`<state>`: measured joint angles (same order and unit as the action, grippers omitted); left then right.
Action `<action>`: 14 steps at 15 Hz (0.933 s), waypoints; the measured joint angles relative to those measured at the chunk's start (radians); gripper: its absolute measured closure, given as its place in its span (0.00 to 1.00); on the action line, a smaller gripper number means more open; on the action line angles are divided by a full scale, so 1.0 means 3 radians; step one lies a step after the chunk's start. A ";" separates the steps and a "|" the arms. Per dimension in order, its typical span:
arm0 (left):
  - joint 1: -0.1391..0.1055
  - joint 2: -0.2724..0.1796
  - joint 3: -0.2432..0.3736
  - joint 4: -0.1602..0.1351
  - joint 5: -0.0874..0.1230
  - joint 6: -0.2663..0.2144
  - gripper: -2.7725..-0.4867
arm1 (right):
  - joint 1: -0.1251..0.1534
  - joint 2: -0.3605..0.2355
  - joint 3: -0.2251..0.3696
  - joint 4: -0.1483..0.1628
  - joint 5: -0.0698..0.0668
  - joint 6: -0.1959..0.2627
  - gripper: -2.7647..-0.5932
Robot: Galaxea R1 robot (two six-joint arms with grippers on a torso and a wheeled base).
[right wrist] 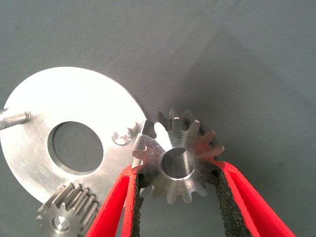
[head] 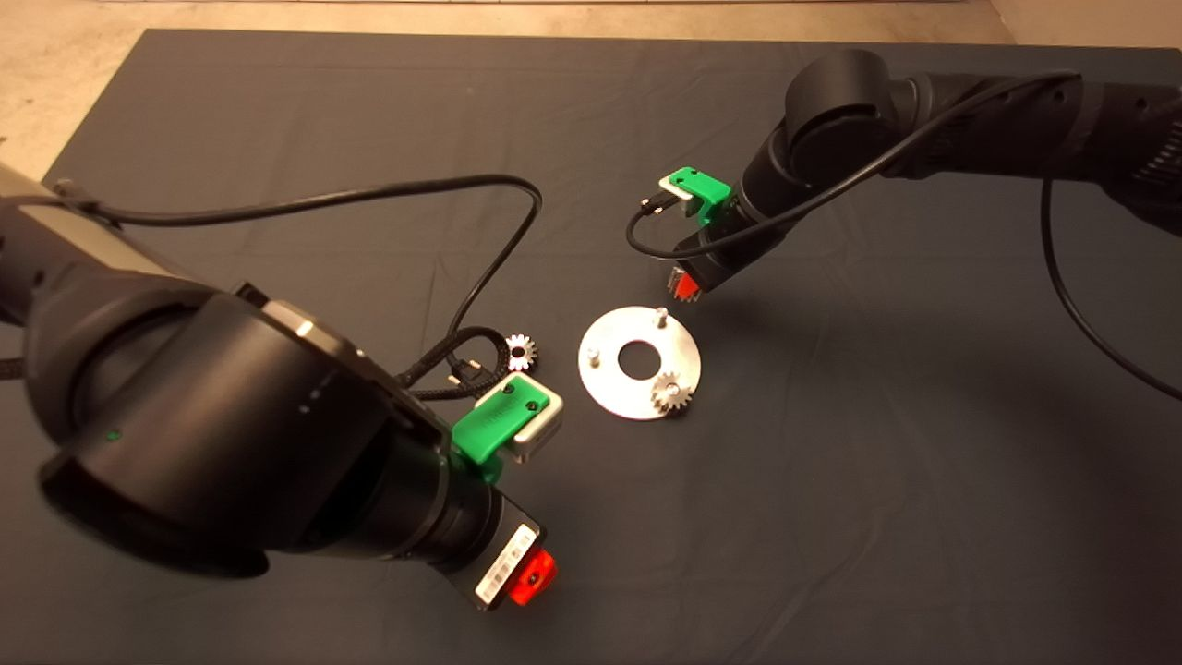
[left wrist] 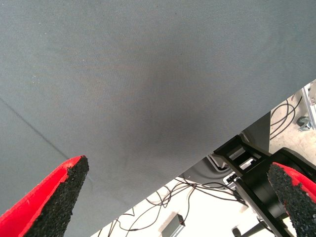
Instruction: Install three planetary gears onto the carrier pins
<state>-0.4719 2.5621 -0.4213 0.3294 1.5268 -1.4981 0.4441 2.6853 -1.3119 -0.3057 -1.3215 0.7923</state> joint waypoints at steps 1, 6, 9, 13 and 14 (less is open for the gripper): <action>0.0000 0.0000 0.0000 0.0000 0.0000 0.0000 0.06 | 0.0056 0.0009 0.0000 0.0025 -0.0013 -0.0001 0.85; 0.0000 0.0000 0.0000 0.0000 0.0001 0.0000 0.06 | 0.0117 0.0075 0.0123 0.0123 -0.0005 -0.0005 0.85; 0.0000 0.0000 0.0000 0.0000 0.0000 0.0000 0.06 | 0.0117 0.0071 0.0254 0.0135 -0.0023 -0.0003 0.85; 0.0000 -0.0008 0.0000 0.0000 0.0000 0.0000 0.06 | 0.0110 0.0013 0.0431 0.0195 -0.0056 -0.0003 0.85; 0.0000 -0.0008 0.0000 0.0000 0.0000 0.0000 0.06 | 0.0103 -0.0005 0.0426 0.0195 -0.0072 -0.0003 0.85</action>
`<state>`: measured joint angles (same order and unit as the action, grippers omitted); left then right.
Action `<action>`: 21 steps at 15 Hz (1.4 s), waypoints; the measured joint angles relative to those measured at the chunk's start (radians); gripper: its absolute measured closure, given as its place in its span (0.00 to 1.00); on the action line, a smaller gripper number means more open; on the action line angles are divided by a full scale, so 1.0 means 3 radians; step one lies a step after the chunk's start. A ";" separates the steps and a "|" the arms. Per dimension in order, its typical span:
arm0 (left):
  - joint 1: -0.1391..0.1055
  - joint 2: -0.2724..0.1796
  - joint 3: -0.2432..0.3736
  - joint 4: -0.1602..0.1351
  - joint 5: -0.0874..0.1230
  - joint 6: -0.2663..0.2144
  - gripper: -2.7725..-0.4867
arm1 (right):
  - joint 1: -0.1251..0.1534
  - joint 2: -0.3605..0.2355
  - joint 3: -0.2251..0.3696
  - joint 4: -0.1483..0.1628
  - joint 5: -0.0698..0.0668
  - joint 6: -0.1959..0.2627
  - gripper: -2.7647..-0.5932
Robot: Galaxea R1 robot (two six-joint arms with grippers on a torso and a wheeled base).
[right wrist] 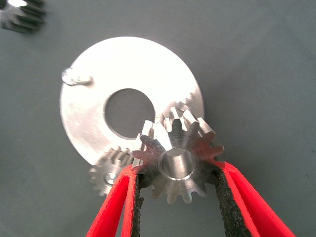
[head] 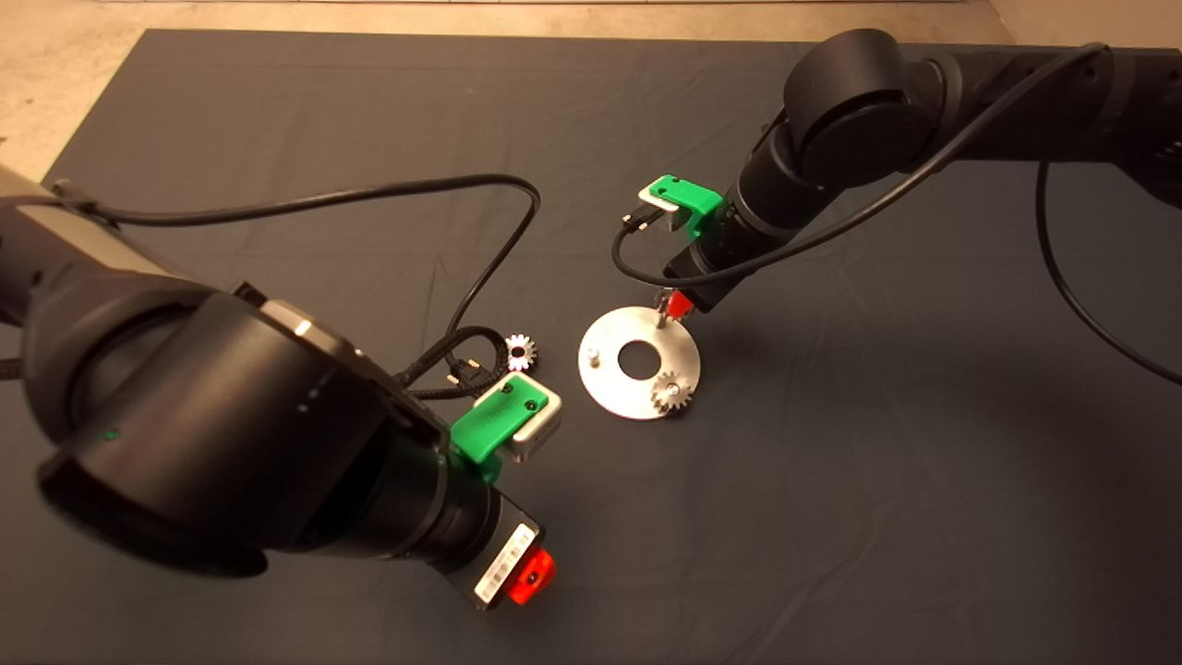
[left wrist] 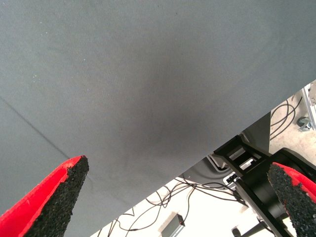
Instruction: Install three planetary gears onto the carrier pins
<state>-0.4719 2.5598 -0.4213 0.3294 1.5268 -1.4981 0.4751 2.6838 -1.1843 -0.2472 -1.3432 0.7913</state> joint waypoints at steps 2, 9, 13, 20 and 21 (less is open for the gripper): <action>0.0000 0.0000 0.0000 0.0000 0.0000 0.0000 0.06 | -0.0006 0.0002 -0.0001 0.0000 -0.0037 0.0000 0.85; 0.0000 0.0000 0.0000 0.0000 0.0000 0.0000 0.06 | -0.0067 0.0006 0.0023 -0.0040 -0.0067 0.0000 0.85; 0.0000 -0.0001 0.0000 0.0000 0.0000 0.0000 0.06 | -0.0068 0.0015 0.0033 -0.0098 -0.0052 0.0000 0.85; 0.0000 -0.0001 0.0000 0.0000 0.0000 0.0000 0.06 | -0.0069 0.0043 0.0033 -0.0291 0.0028 0.0004 0.85; 0.0000 -0.0001 0.0000 0.0000 0.0000 0.0000 0.06 | -0.0069 0.0043 0.0033 -0.0334 0.0028 0.0004 0.85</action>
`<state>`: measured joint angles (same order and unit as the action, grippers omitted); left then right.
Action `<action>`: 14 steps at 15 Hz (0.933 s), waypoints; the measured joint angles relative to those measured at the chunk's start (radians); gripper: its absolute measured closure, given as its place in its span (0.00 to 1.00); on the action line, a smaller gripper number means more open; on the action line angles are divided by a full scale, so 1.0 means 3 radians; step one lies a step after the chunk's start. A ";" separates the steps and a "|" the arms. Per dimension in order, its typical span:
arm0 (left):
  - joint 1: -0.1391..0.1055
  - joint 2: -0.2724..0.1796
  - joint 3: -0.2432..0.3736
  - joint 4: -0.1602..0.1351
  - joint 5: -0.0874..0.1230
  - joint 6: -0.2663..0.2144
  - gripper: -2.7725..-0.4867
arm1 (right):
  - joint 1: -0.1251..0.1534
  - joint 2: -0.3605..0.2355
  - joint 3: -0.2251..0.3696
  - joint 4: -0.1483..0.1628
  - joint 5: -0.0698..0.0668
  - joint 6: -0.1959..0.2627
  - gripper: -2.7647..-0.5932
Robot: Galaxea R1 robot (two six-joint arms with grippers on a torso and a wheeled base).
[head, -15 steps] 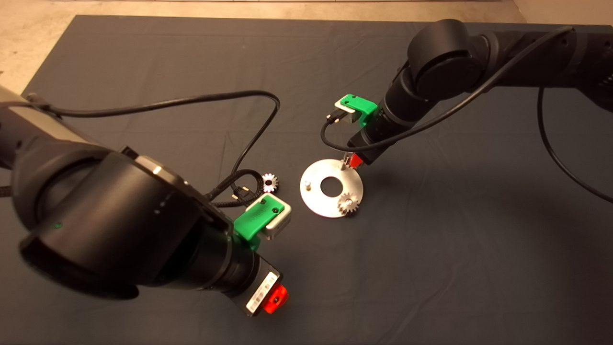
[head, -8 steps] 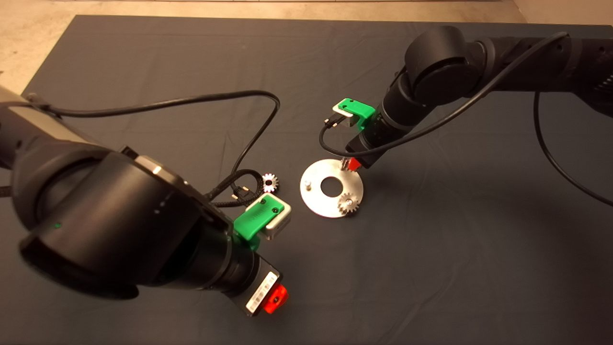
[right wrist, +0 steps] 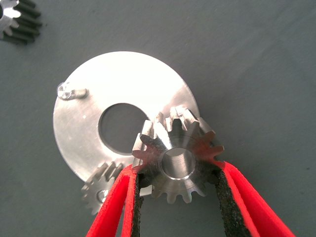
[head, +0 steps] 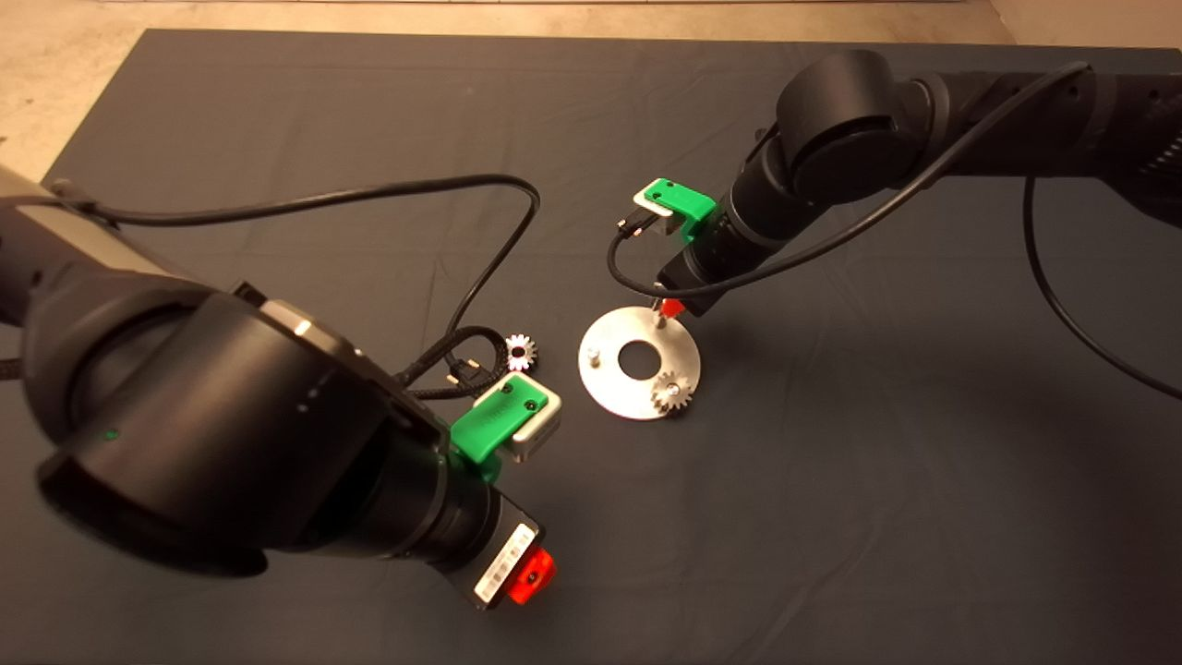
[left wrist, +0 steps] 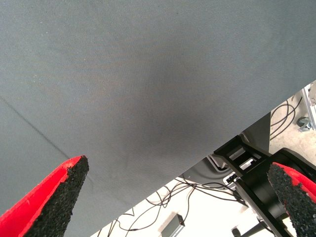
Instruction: Install three planetary gears onto the carrier pins
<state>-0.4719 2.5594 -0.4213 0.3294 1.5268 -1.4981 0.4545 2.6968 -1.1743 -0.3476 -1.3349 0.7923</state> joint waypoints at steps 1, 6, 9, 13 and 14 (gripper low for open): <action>0.0000 0.0000 0.0000 0.0000 0.0000 0.0000 0.06 | -0.0001 -0.0001 0.0000 -0.0058 -0.0001 0.0003 0.85; 0.0000 0.0000 0.0000 0.0000 0.0000 0.0000 0.06 | -0.0091 0.0002 0.0001 -0.0149 -0.0005 0.0005 0.85; 0.0000 0.0000 0.0000 0.0000 0.0000 0.0000 0.06 | -0.0174 0.0001 0.0003 -0.0235 -0.0016 0.0005 0.85; 0.0000 0.0000 0.0000 0.0000 0.0000 0.0000 0.06 | -0.0187 0.0000 0.0003 -0.0315 -0.0026 0.0005 0.86; 0.0000 0.0000 0.0000 0.0000 0.0000 0.0000 0.06 | -0.0196 -0.0001 0.0003 -0.0354 -0.0026 0.0005 0.86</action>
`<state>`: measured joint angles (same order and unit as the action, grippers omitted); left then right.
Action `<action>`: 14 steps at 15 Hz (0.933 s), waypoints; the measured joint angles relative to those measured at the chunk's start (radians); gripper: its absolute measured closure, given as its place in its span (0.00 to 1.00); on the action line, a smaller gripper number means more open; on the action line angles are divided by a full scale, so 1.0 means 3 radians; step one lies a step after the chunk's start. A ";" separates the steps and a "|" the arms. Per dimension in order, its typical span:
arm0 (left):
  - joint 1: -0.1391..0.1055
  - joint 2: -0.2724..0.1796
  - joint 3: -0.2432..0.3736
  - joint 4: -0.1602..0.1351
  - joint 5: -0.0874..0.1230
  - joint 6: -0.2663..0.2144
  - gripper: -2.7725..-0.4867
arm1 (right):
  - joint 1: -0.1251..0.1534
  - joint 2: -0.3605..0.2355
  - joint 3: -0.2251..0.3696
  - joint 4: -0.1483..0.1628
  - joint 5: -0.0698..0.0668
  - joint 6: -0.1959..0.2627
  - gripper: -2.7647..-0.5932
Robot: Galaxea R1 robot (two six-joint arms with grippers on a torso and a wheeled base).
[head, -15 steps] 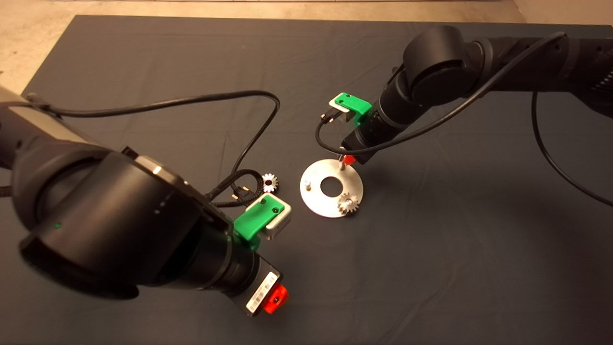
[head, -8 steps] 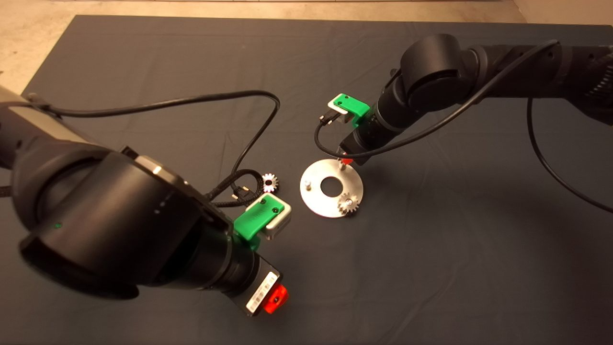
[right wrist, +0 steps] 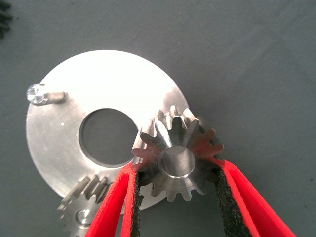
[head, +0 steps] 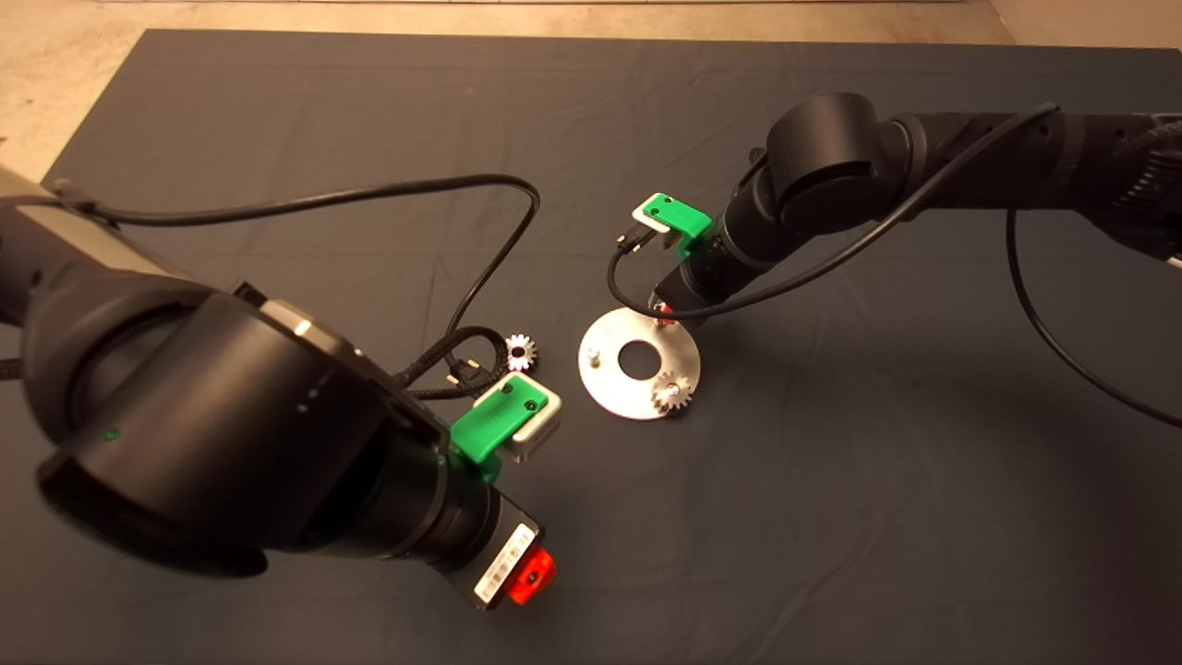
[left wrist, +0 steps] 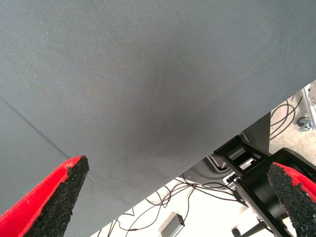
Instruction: Install three planetary gears onto the carrier pins
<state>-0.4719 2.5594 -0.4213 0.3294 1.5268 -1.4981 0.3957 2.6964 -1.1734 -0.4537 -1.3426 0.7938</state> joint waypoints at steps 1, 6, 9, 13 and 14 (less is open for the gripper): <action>0.0000 0.0000 0.0000 0.0000 0.0000 0.0000 0.06 | 0.0002 -0.0001 0.0000 -0.0007 -0.0005 0.0000 0.86; 0.0000 -0.0001 0.0000 0.0000 0.0000 0.0000 0.06 | -0.0021 0.0000 0.0000 -0.0028 -0.0005 0.0000 0.85; 0.0000 -0.0009 0.0000 0.0000 0.0000 0.0000 0.06 | -0.0099 -0.0001 0.0000 -0.0095 -0.0011 0.0000 0.86; 0.0000 -0.0009 0.0000 0.0000 0.0001 0.0000 0.06 | -0.0144 -0.0001 0.0006 -0.0161 -0.0013 0.0000 0.86; 0.0000 -0.0009 0.0000 0.0000 0.0000 0.0000 0.06 | -0.0145 0.0000 0.0006 -0.0161 -0.0013 0.0000 0.86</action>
<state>-0.4719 2.5568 -0.4213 0.3294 1.5268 -1.4981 0.3521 2.6964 -1.1717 -0.5021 -1.3464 0.7938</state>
